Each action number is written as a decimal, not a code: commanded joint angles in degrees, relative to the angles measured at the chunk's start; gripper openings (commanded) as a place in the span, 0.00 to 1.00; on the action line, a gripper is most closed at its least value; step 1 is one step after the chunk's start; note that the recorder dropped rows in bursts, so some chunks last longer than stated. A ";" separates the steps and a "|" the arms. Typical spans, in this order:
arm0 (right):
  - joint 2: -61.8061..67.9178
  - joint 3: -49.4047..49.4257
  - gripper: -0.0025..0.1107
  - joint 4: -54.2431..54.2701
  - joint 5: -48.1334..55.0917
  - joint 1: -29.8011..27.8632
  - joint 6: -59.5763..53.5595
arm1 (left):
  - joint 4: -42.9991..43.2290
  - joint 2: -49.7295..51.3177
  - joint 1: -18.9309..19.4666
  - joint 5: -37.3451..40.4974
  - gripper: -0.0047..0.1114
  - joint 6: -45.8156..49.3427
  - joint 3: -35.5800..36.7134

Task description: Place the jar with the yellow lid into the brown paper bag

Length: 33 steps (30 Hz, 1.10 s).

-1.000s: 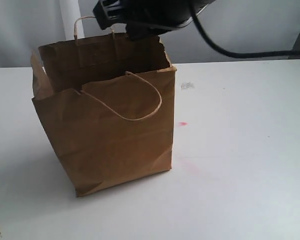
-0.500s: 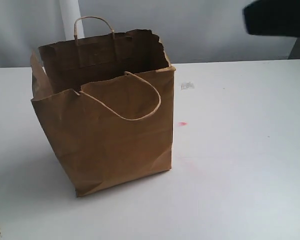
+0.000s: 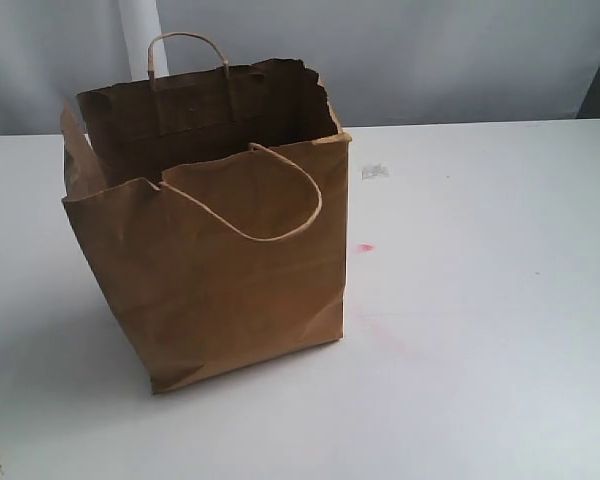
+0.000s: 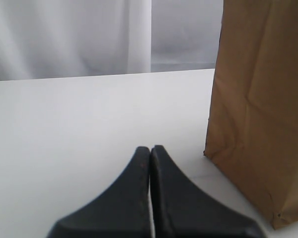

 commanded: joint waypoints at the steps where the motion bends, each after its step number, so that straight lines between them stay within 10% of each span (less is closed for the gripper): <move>1: -5.06 6.86 0.02 0.41 -11.37 0.09 -0.05 | -0.22 0.17 -0.28 -0.54 0.05 -0.22 -0.13; 19: -7.05 14.88 0.02 -13.09 -21.03 -0.19 -4.91 | -0.22 0.17 -0.28 -0.54 0.05 -0.22 -0.13; 33: -18.61 38.71 0.02 -13.73 -38.23 -13.02 -4.23 | -0.22 0.17 -0.28 -0.54 0.05 -0.22 -0.13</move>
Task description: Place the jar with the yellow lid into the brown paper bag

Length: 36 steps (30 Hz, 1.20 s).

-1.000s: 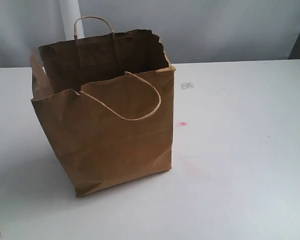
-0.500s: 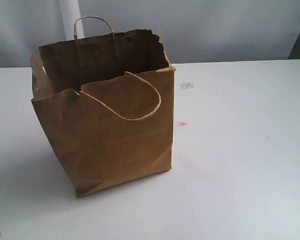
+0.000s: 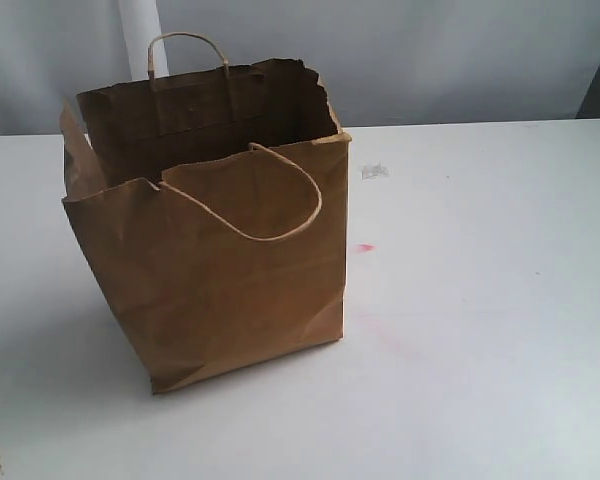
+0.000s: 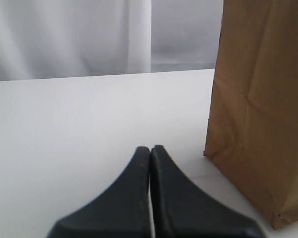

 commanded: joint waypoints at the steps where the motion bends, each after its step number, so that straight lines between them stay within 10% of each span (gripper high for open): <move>1: -1.27 2.94 0.02 0.10 -0.65 -2.32 0.41 | -0.22 0.17 -0.28 -0.54 0.05 -0.22 -0.13; 36: -1.27 5.02 0.02 1.56 9.47 -9.21 2.20 | -0.22 0.17 -0.28 -0.54 0.05 -0.22 -0.13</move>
